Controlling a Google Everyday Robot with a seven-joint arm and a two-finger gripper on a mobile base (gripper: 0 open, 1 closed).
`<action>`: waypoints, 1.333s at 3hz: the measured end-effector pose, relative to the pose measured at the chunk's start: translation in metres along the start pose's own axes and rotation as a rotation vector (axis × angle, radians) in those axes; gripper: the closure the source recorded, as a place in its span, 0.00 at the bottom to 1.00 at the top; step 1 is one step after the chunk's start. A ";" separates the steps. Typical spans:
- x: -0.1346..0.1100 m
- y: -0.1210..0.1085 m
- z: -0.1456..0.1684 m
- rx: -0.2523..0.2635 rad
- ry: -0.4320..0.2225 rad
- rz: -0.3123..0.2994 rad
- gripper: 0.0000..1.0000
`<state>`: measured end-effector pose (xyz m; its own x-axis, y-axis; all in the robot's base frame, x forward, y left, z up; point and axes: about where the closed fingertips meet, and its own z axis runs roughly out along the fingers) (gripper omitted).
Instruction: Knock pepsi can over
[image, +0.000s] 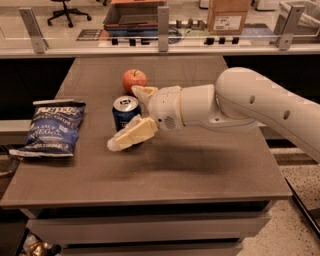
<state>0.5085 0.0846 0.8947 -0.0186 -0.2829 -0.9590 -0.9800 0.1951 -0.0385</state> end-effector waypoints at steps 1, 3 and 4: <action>0.011 -0.012 0.015 -0.017 -0.014 0.041 0.00; 0.015 -0.015 0.013 -0.001 -0.049 0.046 0.00; 0.021 -0.016 0.008 0.024 -0.088 0.045 0.00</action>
Offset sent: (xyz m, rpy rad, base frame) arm 0.0229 0.0076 -0.0217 0.0331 0.0607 -0.0017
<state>0.5255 0.0827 0.8728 -0.0442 -0.1903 -0.9807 -0.9736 0.2282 -0.0004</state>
